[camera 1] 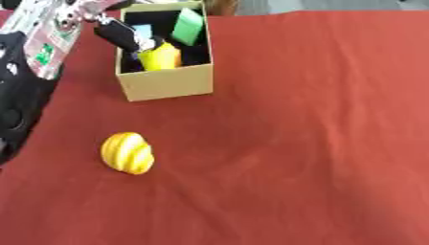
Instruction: Pick up objects on the table and place them in the box.
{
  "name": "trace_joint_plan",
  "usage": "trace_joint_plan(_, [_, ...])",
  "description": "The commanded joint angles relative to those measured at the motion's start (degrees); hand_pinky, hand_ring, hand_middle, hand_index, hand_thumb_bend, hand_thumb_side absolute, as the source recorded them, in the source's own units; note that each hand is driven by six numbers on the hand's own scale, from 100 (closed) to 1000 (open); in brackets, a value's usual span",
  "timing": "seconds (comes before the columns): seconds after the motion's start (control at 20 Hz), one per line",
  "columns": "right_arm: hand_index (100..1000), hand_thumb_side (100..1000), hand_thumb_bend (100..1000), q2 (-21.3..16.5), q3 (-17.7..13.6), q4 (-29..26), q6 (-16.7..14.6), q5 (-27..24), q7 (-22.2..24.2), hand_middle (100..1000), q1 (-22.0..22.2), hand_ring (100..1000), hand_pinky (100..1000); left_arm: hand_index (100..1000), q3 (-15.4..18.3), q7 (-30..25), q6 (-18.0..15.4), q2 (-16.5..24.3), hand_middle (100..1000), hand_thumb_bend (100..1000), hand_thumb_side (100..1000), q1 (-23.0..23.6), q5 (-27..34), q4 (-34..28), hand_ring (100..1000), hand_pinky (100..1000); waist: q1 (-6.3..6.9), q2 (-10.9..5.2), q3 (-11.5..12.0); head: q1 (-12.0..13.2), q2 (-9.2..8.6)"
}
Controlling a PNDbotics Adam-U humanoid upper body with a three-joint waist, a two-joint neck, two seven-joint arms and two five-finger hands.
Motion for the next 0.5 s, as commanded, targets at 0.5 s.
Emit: trace_joint_plan(0.5, [817,808,100,-1.4,-1.0,-0.9,0.0,0.1,-0.3,674,0.7,958,920,866,1.6,7.0,-2.9,4.7,780,417,332,1.1,3.7,-10.5,804,825,-0.01,-1.58,0.8,-0.6,0.3])
